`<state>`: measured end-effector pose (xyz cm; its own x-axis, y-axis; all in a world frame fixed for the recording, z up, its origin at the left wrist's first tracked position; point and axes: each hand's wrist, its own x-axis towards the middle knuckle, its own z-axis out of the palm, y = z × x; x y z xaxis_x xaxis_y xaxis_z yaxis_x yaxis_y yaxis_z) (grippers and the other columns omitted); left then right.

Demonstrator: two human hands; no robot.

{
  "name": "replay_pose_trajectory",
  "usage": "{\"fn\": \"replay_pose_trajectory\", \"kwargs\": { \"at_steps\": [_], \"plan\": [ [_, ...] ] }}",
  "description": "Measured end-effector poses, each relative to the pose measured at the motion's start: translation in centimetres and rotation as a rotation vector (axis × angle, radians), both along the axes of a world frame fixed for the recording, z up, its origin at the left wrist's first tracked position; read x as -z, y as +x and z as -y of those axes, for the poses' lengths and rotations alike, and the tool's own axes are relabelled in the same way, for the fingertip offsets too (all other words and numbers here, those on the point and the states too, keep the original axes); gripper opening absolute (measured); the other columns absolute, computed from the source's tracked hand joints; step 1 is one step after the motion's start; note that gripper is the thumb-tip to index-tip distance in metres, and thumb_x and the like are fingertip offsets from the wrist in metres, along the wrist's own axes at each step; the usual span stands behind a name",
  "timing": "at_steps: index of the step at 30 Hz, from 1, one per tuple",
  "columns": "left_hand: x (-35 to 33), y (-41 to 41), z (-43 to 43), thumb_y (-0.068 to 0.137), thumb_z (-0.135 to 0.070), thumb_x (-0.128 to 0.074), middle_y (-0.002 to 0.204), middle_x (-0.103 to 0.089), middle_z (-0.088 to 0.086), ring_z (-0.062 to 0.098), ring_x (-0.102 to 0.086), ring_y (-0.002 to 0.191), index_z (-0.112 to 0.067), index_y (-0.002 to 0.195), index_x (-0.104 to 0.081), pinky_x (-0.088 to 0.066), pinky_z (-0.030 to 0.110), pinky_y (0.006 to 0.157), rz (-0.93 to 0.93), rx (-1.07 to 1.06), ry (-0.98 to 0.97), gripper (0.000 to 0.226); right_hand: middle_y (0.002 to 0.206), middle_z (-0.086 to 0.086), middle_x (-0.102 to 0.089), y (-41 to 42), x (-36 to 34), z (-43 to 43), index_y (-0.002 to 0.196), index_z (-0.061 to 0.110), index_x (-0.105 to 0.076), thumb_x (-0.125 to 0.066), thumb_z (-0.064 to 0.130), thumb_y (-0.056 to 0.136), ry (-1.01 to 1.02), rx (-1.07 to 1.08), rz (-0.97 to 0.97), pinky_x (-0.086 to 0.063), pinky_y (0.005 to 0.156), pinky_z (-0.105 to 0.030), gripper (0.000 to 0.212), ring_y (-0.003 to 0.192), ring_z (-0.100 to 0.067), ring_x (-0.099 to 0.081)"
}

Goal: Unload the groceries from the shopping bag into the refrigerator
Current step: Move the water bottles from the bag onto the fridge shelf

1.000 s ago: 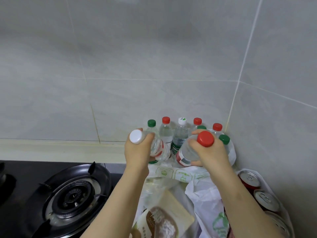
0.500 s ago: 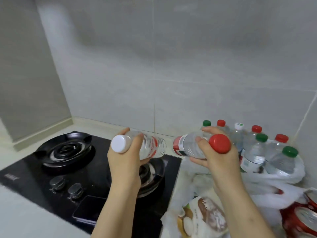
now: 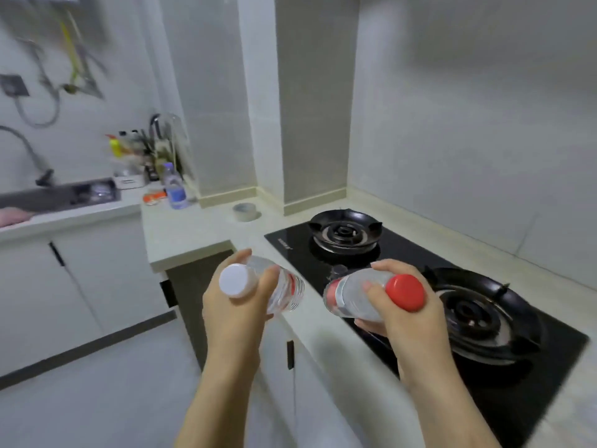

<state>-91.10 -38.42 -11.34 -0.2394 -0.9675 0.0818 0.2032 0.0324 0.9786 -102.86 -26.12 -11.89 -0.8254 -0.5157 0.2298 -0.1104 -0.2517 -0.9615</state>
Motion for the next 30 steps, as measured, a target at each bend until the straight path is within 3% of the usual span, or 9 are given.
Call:
{"fn": "replay_pose_trajectory", "kwargs": {
  "at_steps": [2, 4, 7, 10, 15, 19, 22, 30],
  "plan": [
    [0.2, 4.2, 1.5, 0.078, -0.013, -0.072, 0.105, -0.062, 0.001, 0.025, -0.061, 0.101, -0.027, 0.109, -0.061, -0.055, 0.049, 0.081, 0.03, -0.068, -0.01, 0.037, 0.079, 0.016, -0.065, 3.0, 0.4, 2.7, 0.085, 0.027, -0.066, -0.067, 0.003, 0.079, 0.026, -0.107, 0.003, -0.059, 0.064, -0.037, 0.024, 0.072, -0.001, -0.063],
    [0.4, 8.1, 2.8, 0.076, -0.015, -0.074, 0.102, -0.062, -0.003, 0.026, -0.061, 0.1, -0.033, 0.102, -0.061, -0.056, 0.05, 0.081, 0.062, -0.148, -0.012, 0.035, 0.083, 0.013, -0.064, 6.2, 0.8, 5.2, 0.087, 0.025, -0.066, -0.068, 0.005, 0.08, 0.048, -0.207, 0.008, -0.059, 0.063, -0.034, 0.022, 0.076, -0.006, -0.063],
    [1.0, 14.0, 4.1, 0.061, -0.03, -0.071, 0.095, -0.061, -0.013, 0.02, -0.06, 0.096, -0.04, 0.093, -0.061, -0.055, 0.05, 0.081, 0.109, -0.291, 0.002, 0.035, 0.083, 0.017, -0.06, 11.2, 1.5, 9.0, 0.086, 0.028, -0.066, -0.069, 0.007, 0.079, 0.093, -0.361, 0.001, -0.06, 0.065, -0.04, 0.022, 0.084, -0.015, -0.061],
    [1.5, 18.3, 4.5, 0.056, -0.034, -0.068, 0.096, -0.062, -0.011, 0.019, -0.061, 0.096, -0.038, 0.097, -0.062, -0.054, 0.051, 0.082, 0.161, -0.41, 0.029, 0.042, 0.081, 0.017, -0.061, 14.9, 2.0, 11.6, 0.085, 0.032, -0.065, -0.07, 0.011, 0.079, 0.14, -0.506, -0.042, -0.059, 0.067, -0.042, 0.023, 0.081, -0.017, -0.059],
    [3.0, 26.3, 4.0, 0.055, -0.032, -0.07, 0.088, -0.064, -0.016, 0.01, -0.062, 0.088, -0.035, 0.099, -0.065, -0.055, 0.049, 0.081, 0.23, -0.666, 0.085, 0.044, 0.092, -0.009, -0.059, 22.5, 2.9, 15.5, 0.085, 0.027, -0.064, -0.069, 0.009, 0.08, 0.236, -0.817, -0.074, -0.057, 0.065, -0.043, 0.019, 0.071, -0.015, -0.055],
    [4.4, 31.1, 2.3, 0.062, -0.028, -0.077, 0.099, -0.063, -0.007, 0.014, -0.061, 0.091, -0.035, 0.101, -0.064, -0.055, 0.05, 0.081, 0.286, -0.858, 0.14, 0.042, 0.086, 0.0, -0.058, 28.1, 4.0, 17.4, 0.086, 0.027, -0.064, -0.07, 0.011, 0.079, 0.302, -1.06, -0.097, -0.057, 0.069, -0.05, 0.019, 0.074, -0.014, -0.057],
    [5.0, 33.9, 0.5, 0.054, -0.036, -0.069, 0.104, -0.063, -0.005, 0.014, -0.061, 0.093, -0.038, 0.1, -0.063, -0.055, 0.047, 0.081, 0.325, -0.997, 0.186, 0.047, 0.082, 0.004, -0.059, 31.8, 5.0, 18.0, 0.085, 0.027, -0.065, -0.072, 0.011, 0.077, 0.337, -1.222, -0.121, -0.057, 0.068, -0.051, 0.019, 0.073, -0.013, -0.058],
    [5.9, 40.0, -7.2, 0.053, -0.036, -0.067, 0.099, -0.065, -0.009, 0.009, -0.06, 0.088, -0.044, 0.089, -0.061, -0.055, 0.039, 0.078, 0.366, -1.4, 0.297, 0.038, 0.065, 0.012, -0.054, 41.5, 5.9, 15.8, 0.084, 0.029, -0.064, -0.071, 0.01, 0.075, 0.328, -1.635, -0.255, -0.055, 0.071, -0.05, 0.022, 0.064, -0.011, -0.054]
  ]
}}
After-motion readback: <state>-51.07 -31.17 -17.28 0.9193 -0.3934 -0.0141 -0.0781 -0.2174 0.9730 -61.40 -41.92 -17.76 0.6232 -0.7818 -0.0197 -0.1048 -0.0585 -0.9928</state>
